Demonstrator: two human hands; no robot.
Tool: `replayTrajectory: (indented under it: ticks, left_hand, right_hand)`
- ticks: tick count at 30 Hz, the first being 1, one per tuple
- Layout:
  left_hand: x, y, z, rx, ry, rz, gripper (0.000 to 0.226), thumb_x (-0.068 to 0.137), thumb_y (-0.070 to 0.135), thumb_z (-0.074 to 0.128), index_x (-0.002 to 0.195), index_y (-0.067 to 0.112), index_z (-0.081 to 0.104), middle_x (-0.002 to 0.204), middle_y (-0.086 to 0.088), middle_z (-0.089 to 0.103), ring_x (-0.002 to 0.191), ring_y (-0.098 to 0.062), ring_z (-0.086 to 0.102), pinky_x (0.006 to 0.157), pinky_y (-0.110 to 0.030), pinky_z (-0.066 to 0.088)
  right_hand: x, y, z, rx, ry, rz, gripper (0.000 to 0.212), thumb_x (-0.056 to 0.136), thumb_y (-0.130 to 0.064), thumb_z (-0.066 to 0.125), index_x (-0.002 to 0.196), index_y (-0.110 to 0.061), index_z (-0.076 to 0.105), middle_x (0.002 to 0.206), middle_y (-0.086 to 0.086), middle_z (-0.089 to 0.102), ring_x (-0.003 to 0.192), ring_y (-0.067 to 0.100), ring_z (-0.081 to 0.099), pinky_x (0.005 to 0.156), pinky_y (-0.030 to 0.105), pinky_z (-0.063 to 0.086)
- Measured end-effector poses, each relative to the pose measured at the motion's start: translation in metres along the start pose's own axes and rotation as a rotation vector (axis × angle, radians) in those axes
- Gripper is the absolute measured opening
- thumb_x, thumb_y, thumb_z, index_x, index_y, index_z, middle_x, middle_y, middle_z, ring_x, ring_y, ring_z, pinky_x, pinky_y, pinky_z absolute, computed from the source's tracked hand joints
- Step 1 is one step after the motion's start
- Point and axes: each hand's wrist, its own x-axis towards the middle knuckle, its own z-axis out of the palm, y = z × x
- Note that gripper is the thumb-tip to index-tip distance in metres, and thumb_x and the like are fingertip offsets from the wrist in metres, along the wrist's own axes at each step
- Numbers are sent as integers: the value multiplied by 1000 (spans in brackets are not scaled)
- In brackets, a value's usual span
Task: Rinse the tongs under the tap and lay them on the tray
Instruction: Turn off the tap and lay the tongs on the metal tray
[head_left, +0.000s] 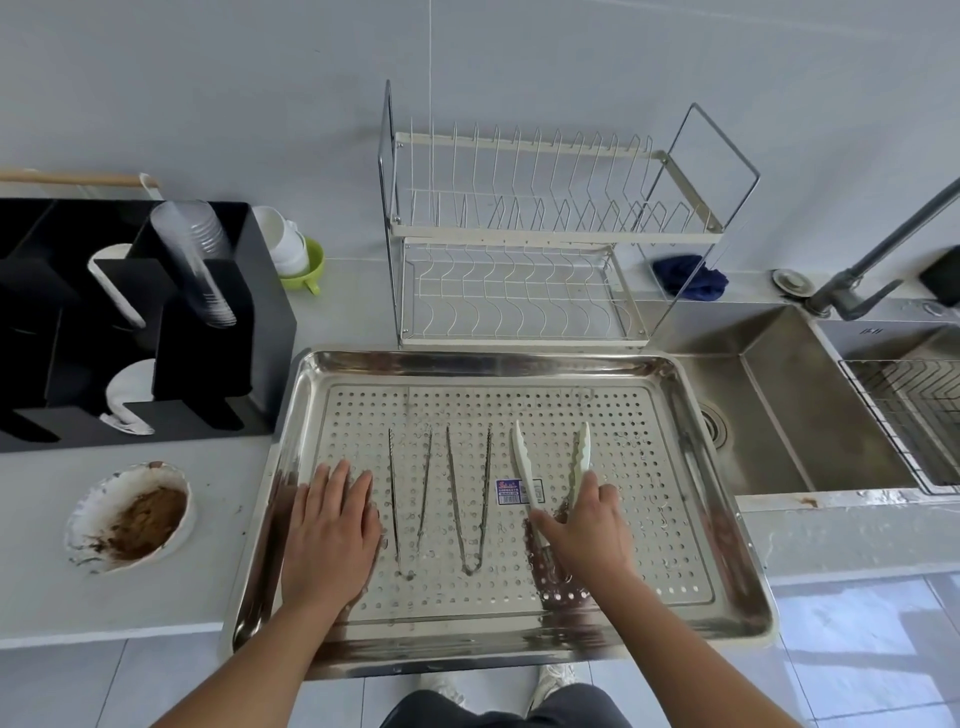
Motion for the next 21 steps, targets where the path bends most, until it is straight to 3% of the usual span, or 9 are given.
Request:
replayTrajectory:
  ticks: [13, 21]
  left_hand:
    - [-1, 1, -2, -10, 2, 2, 67, 99, 45, 17, 147, 14, 52, 158, -16, 42, 151, -37, 30, 124, -56, 25]
    - [-1, 1, -2, -28, 13, 2, 66, 98, 45, 19, 146, 13, 53, 157, -17, 44, 150, -37, 32, 123, -56, 25]
  right_hand:
    - [-2, -4, -3, 15, -7, 13, 106, 88, -62, 67, 159, -6, 14, 153, 19, 37, 131, 31, 54, 104, 42, 50]
    - [-1, -6, -4, 14, -5, 14, 104, 88, -62, 67, 159, -7, 15, 151, 17, 37, 130, 30, 54, 101, 41, 51]
